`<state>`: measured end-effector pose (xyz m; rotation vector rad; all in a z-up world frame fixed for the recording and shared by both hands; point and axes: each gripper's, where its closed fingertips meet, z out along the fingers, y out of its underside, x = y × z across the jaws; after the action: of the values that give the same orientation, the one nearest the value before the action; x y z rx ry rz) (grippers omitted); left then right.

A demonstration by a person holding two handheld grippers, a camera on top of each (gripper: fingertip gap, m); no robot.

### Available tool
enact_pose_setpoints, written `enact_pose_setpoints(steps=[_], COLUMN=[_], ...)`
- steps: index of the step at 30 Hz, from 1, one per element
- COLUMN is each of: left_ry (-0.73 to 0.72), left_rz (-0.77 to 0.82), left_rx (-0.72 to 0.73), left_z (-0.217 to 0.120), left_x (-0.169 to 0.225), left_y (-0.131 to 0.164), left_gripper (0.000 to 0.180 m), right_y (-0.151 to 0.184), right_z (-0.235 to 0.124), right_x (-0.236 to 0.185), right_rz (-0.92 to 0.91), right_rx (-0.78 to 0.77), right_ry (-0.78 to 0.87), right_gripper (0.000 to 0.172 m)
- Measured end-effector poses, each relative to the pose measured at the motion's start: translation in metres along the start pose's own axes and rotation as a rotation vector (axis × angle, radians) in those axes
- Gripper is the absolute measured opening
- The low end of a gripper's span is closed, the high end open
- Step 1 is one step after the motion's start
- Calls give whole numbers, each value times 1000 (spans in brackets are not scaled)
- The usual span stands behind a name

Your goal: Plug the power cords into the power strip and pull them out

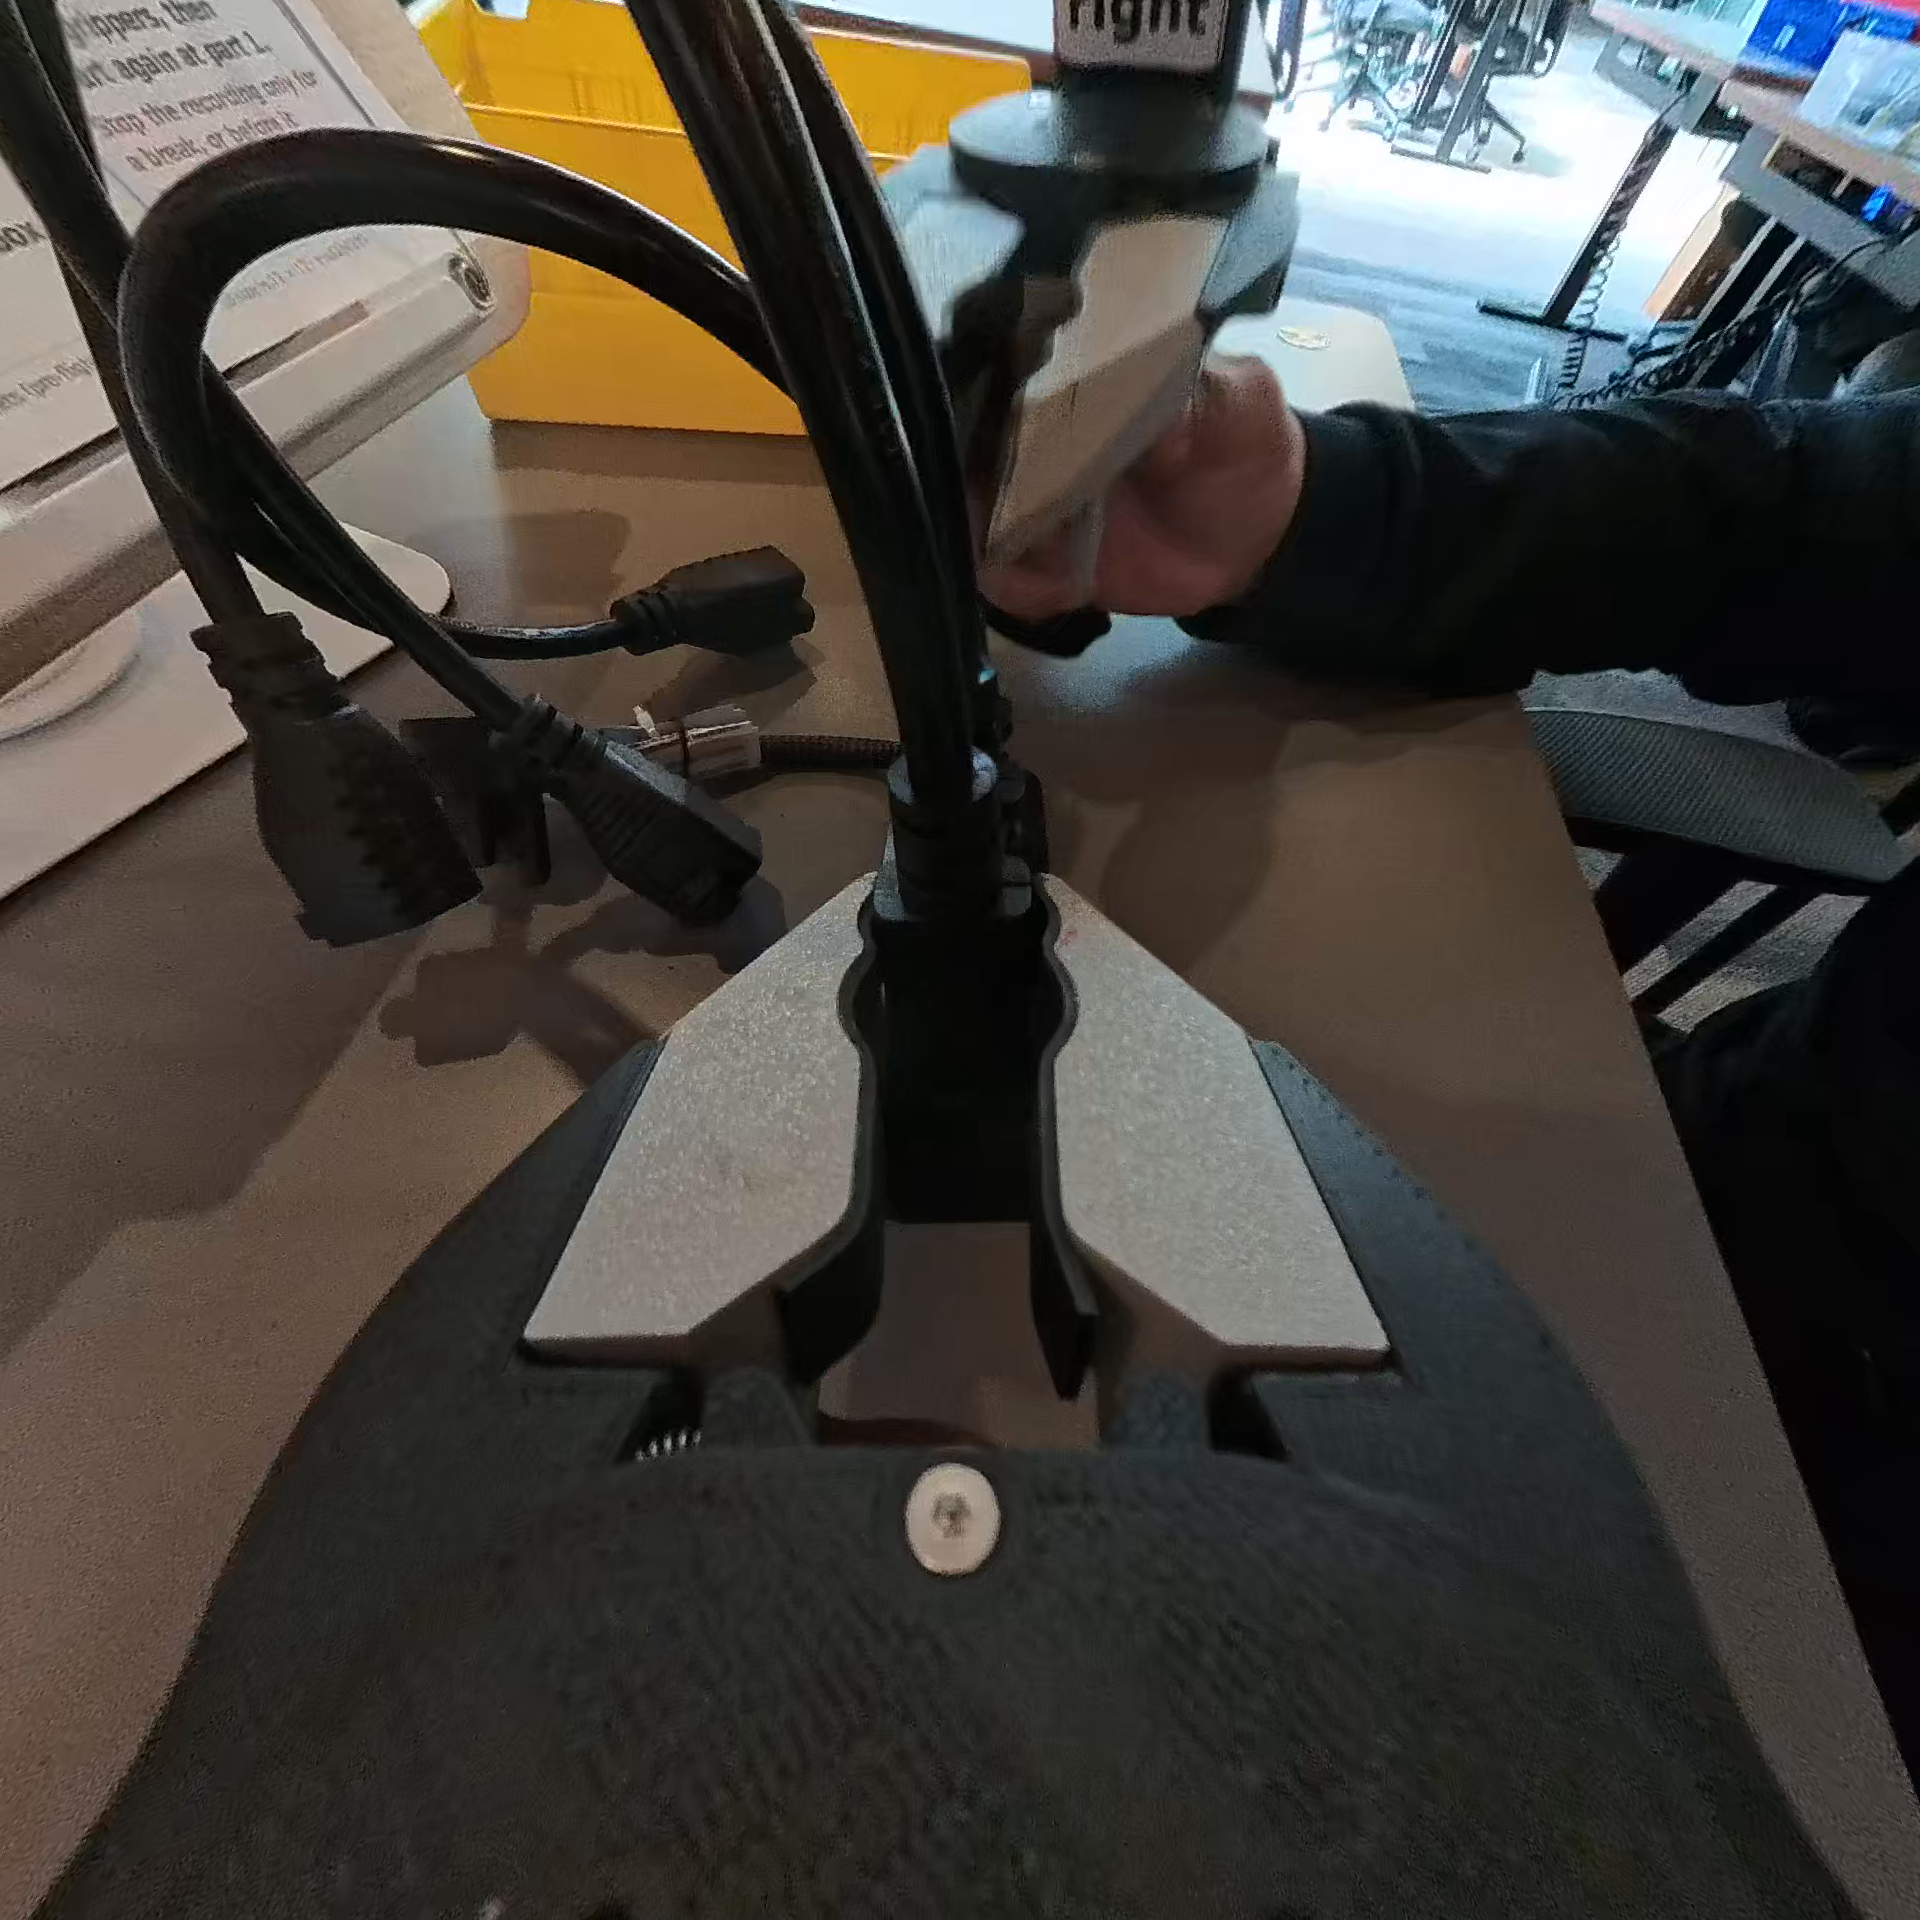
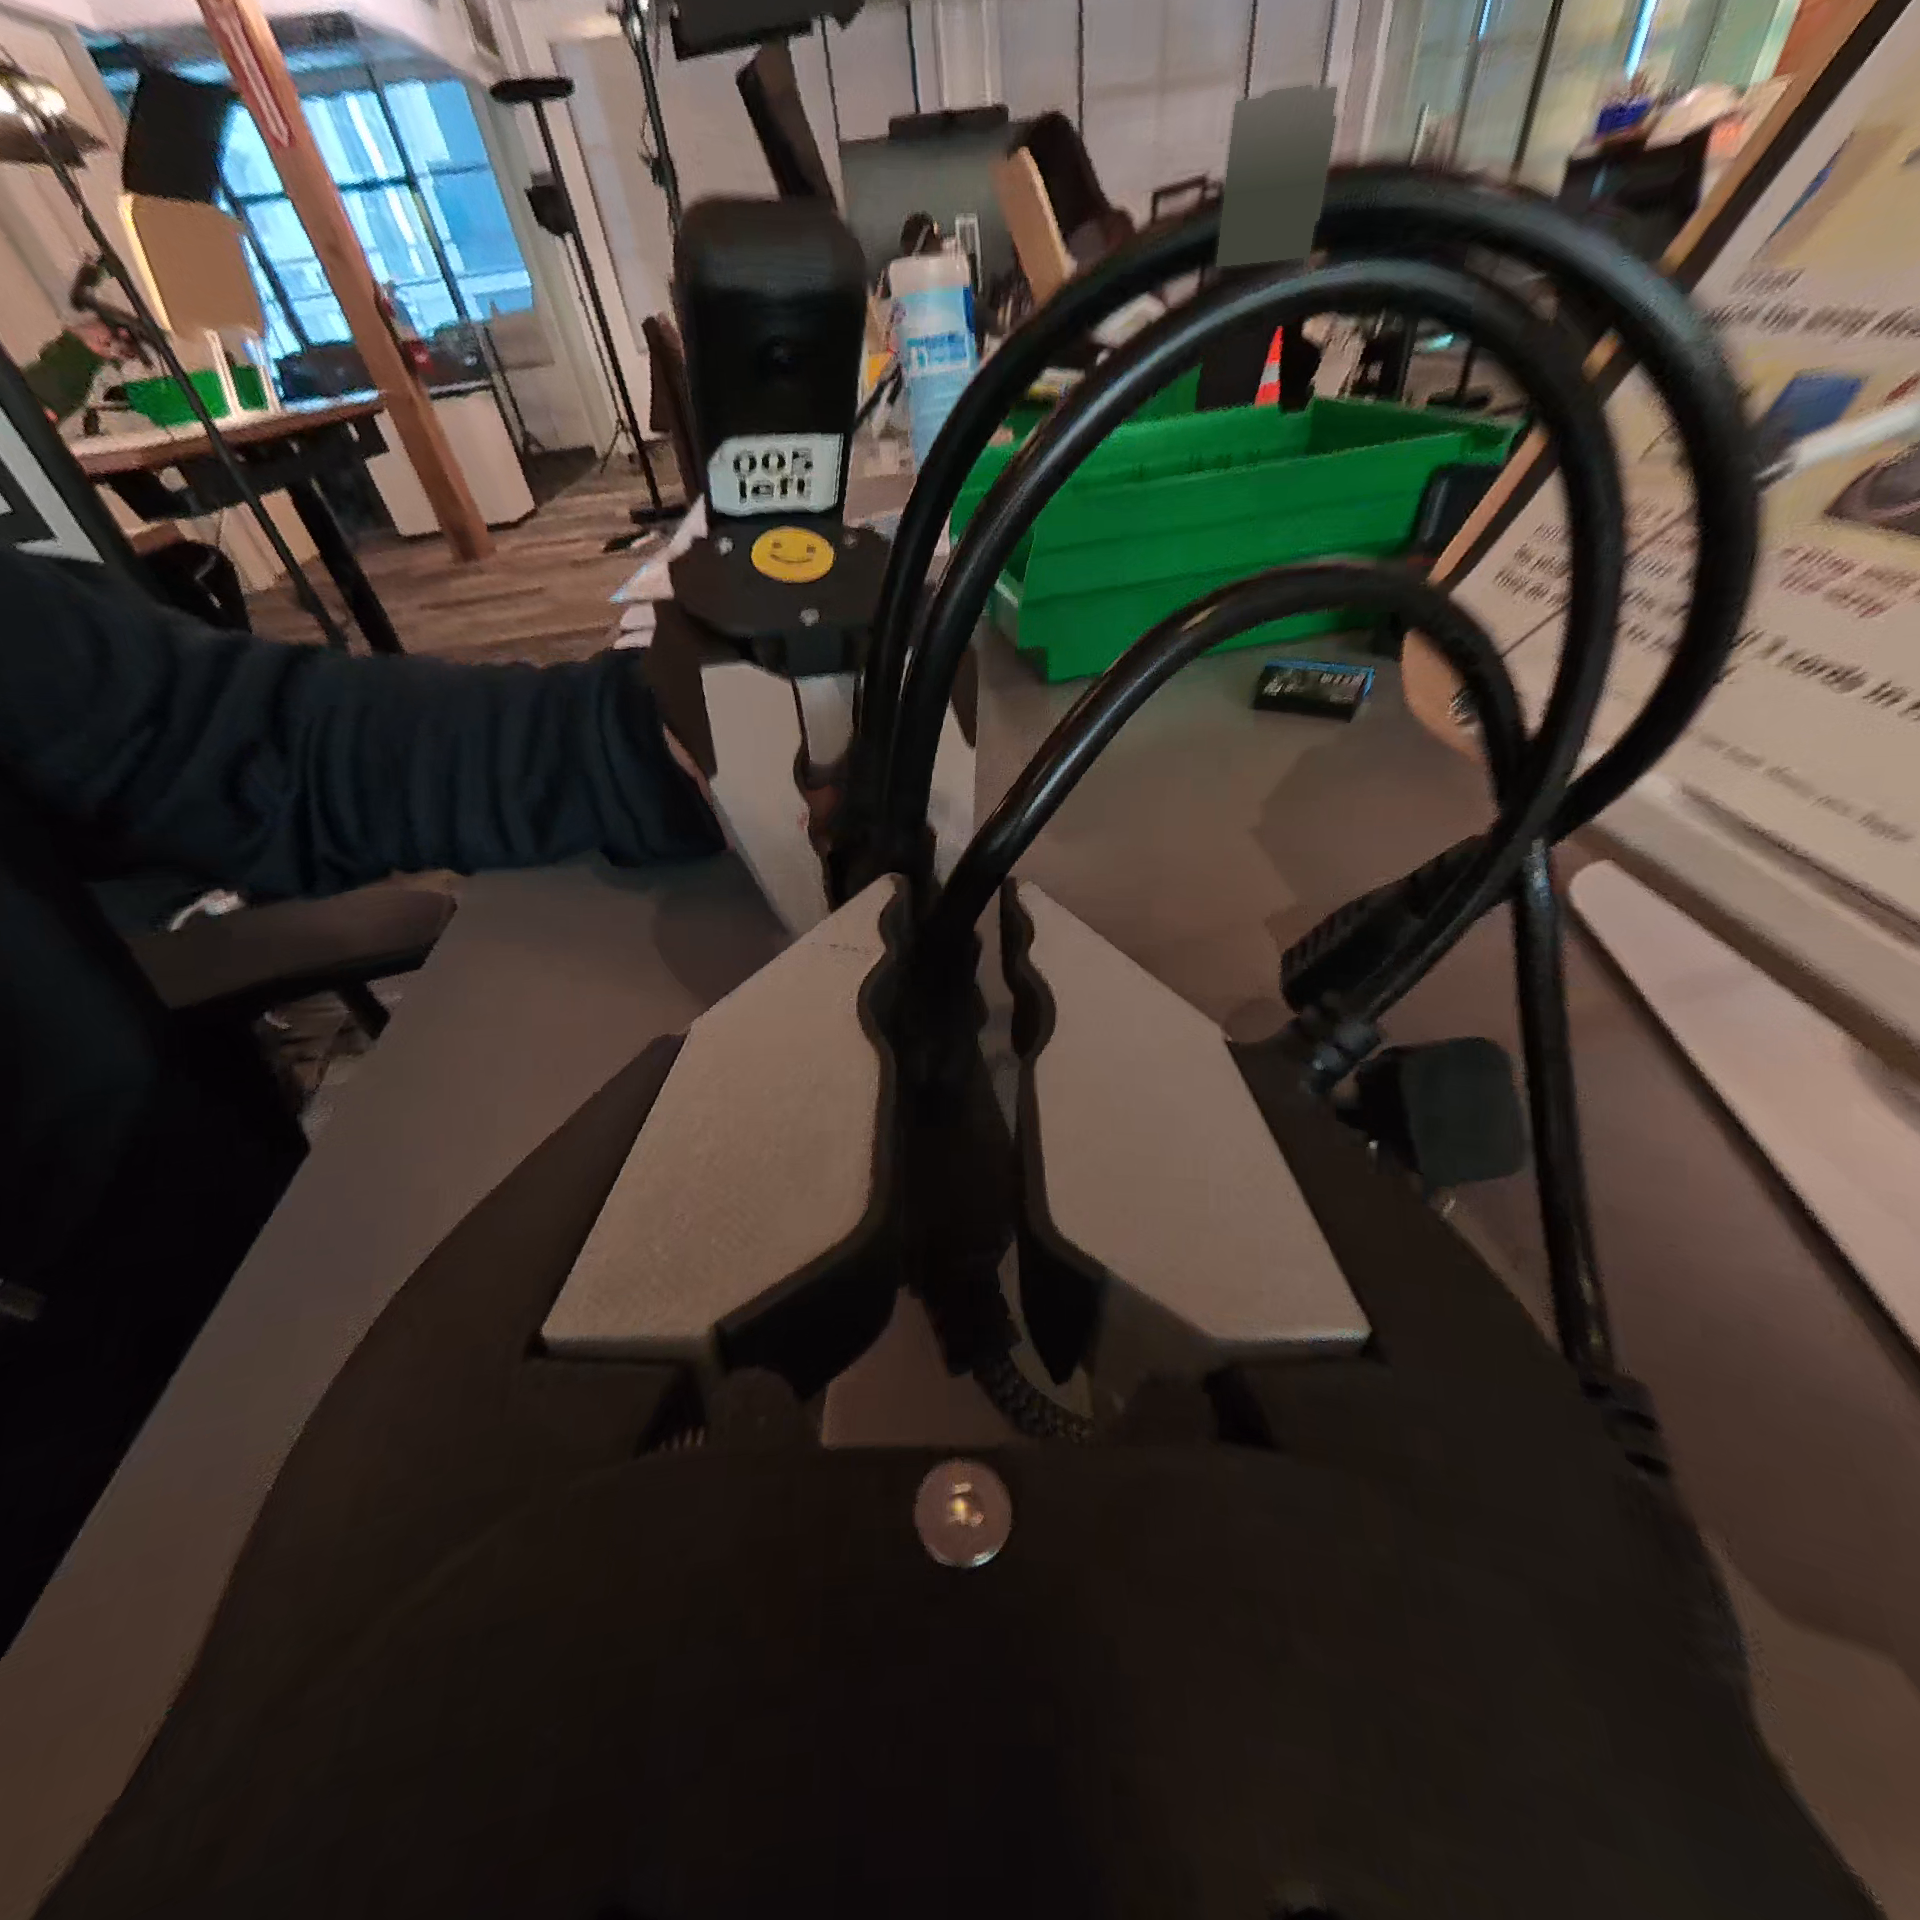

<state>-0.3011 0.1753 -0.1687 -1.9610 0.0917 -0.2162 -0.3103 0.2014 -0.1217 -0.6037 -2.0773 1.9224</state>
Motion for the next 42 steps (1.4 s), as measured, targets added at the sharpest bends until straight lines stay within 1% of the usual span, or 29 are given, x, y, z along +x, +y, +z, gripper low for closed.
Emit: enact_pose_setpoints(steps=[3,5,7,9,10,13,15,16,18,19,20,26,29,31,34,37,39,42], left_ry=[-12,-19,-21,-27,-30,-34,-37,-40,-46,-53,-55,-59,-57,-58,-67,-68,-64,-66], left_rz=[17,26,33,44,49,56,66,74,101,113,112,128,125,134,127,160,175,154], left_rx=[-11,-20,-27,-36,-38,-40,-46,-52,-81,-90,-90,-101,-105,-116,-115,-118,-122,-112], left_z=[1,2,3,4,4,6,7,9,12,13,14,16,16,18,19,15,14,15], left_x=[1,2,2,3,3,3,4,5,7,8,8,9,10,11,10,7,7,7], left_y=[-1,0,1,1,1,1,2,2,5,7,6,7,8,10,11,14,15,12], left_gripper=[24,24,24,24,24,24,24,24,24,24,24,24,24,24,25,26,25,26], right_y=[-12,-14,-22,-32,-35,-31,-20,-17,-13,-13,-12,-12,-12,-10,-9,-11,-12,-17], right_z=[-10,-10,-9,-8,-8,-3,5,11,18,19,19,17,18,18,19,22,24,23], right_x=[-4,-7,-15,-26,-30,-23,-20,-22,-21,-17,-15,-20,-24,-22,-22,-21,-23,-21], right_rz=[-46,-107,-150,-170,-185,-204,-178,-163,-154,-167,-174,-113,-77,-64,-63,33,56,121], right_rx=[16,-9,12,39,41,-18,-91,-109,-122,-123,-121,-103,-106,-122,-134,-87,-73,-18], right_ry=[0,28,36,10,11,103,119,98,111,139,148,82,49,51,63,37,29,33], right_gripper=[23,26,33,32,28,14,19,25,27,16,10,11,19,7,7,6,5,3])
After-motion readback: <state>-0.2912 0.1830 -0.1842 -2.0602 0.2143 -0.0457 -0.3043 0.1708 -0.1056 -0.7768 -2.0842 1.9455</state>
